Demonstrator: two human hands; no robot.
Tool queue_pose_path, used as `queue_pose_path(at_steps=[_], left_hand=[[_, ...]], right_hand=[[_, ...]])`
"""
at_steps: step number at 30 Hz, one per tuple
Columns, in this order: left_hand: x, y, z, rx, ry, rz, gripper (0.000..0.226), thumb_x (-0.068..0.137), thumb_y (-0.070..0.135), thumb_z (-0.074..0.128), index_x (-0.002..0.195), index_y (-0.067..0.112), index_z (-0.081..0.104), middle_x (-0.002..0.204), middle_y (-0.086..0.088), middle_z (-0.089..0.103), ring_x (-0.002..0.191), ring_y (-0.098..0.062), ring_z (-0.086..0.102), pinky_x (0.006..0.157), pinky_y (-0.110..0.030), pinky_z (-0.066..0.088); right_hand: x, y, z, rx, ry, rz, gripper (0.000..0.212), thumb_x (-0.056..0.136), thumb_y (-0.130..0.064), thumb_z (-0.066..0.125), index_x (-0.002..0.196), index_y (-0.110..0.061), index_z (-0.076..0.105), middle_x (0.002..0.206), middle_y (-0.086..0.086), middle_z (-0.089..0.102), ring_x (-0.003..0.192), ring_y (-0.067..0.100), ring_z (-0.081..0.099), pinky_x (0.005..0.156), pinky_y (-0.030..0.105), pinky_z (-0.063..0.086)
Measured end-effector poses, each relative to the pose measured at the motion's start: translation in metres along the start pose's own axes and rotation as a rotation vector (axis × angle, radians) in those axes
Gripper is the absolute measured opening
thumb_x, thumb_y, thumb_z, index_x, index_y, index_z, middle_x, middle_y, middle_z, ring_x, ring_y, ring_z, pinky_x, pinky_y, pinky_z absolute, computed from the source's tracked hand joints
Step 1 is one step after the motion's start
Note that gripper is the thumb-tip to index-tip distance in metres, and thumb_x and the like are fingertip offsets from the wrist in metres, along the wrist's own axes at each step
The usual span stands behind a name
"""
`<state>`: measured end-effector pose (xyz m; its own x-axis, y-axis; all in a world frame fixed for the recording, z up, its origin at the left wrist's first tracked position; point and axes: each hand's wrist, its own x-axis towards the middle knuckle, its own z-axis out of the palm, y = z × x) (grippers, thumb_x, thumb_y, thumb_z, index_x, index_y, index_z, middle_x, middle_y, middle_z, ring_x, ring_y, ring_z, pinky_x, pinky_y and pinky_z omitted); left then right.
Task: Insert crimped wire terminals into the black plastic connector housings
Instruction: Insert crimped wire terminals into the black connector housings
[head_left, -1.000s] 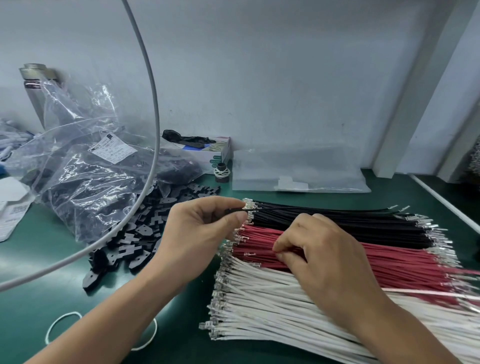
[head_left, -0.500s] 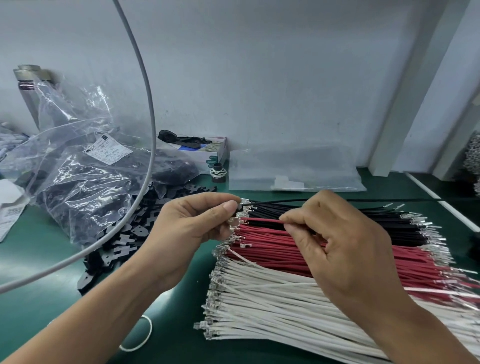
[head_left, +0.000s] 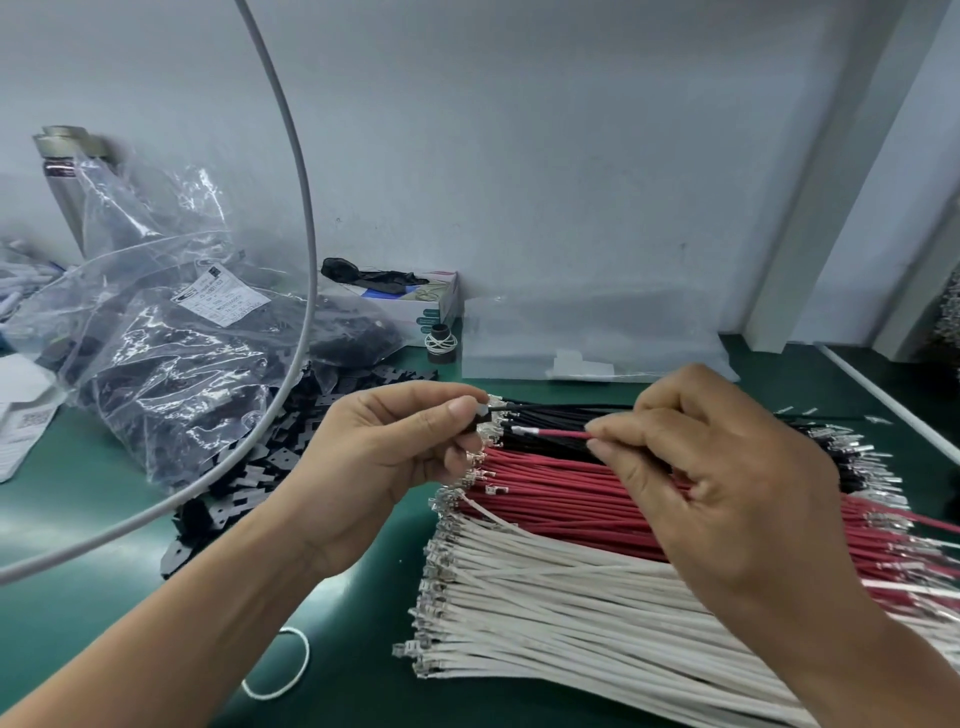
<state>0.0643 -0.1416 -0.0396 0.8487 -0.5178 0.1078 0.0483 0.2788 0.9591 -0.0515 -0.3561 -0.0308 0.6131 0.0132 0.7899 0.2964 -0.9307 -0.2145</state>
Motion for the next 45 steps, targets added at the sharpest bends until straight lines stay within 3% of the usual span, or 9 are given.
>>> queue_pose_path(at_steps=[5,17,27,36,40,42,45], left_hand=[[-0.001,-0.001,0.002,-0.016,-0.054,0.002,0.031,0.069,0.022,0.083,0.097,0.008,0.082,0.076,-0.012,0.071,0.065,-0.017,0.062,0.06,-0.023,0.054],[-0.003,-0.002,0.003,-0.035,-0.121,-0.025,0.029,0.073,0.023,0.081,0.097,0.006,0.081,0.075,-0.012,0.069,0.067,-0.018,0.061,0.061,-0.024,0.053],[-0.006,-0.002,0.006,0.118,-0.128,0.022,0.027,0.073,0.017,0.087,0.095,0.004,0.081,0.075,-0.015,0.072,0.064,-0.019,0.063,0.06,-0.022,0.054],[-0.005,-0.004,0.007,0.131,-0.098,-0.038,0.032,0.076,0.028,0.088,0.097,0.005,0.081,0.073,-0.014,0.071,0.062,-0.019,0.059,0.057,-0.022,0.051],[-0.008,-0.004,0.013,0.359,-0.096,0.13,0.033,0.073,0.031,0.084,0.103,0.018,0.082,0.084,-0.015,0.077,0.069,-0.02,0.065,0.064,-0.027,0.056],[-0.011,-0.005,0.015,0.452,-0.082,0.243,0.035,0.069,0.025,0.086,0.104,0.023,0.082,0.083,-0.006,0.078,0.069,-0.018,0.067,0.066,-0.026,0.058],[-0.012,-0.003,0.016,0.483,-0.074,0.309,0.021,0.075,0.026,0.081,0.095,0.02,0.083,0.072,-0.005,0.076,0.052,-0.015,0.063,0.052,-0.018,0.051]], right_hand=[[-0.001,-0.003,0.002,0.004,-0.024,0.036,0.012,0.091,-0.035,0.067,0.088,-0.028,0.076,0.082,-0.016,0.056,0.068,0.002,0.053,0.062,0.015,0.041],[-0.001,-0.007,0.002,0.113,-0.141,0.149,0.015,0.092,-0.041,0.059,0.082,-0.035,0.067,0.08,-0.017,0.059,0.071,0.011,0.059,0.059,0.03,0.048],[0.001,-0.003,-0.004,0.259,-0.303,0.28,0.016,0.084,-0.037,0.068,0.069,-0.035,0.065,0.076,-0.013,0.065,0.073,0.012,0.061,0.064,0.035,0.049],[-0.003,-0.015,0.006,0.083,-0.247,0.138,0.017,0.098,-0.041,0.053,0.083,-0.035,0.06,0.081,-0.017,0.054,0.072,0.008,0.054,0.058,0.028,0.045],[-0.003,-0.007,0.006,0.039,-0.249,0.187,0.024,0.102,-0.045,0.044,0.085,-0.037,0.059,0.084,-0.019,0.056,0.077,0.007,0.056,0.061,0.028,0.044],[-0.004,-0.004,0.007,0.076,-0.271,0.206,0.024,0.101,-0.047,0.043,0.085,-0.037,0.058,0.085,-0.02,0.057,0.081,0.005,0.056,0.063,0.028,0.044],[-0.004,-0.008,0.008,0.066,-0.238,0.155,0.023,0.098,-0.049,0.046,0.085,-0.037,0.06,0.082,-0.018,0.056,0.078,0.008,0.056,0.06,0.027,0.045]])
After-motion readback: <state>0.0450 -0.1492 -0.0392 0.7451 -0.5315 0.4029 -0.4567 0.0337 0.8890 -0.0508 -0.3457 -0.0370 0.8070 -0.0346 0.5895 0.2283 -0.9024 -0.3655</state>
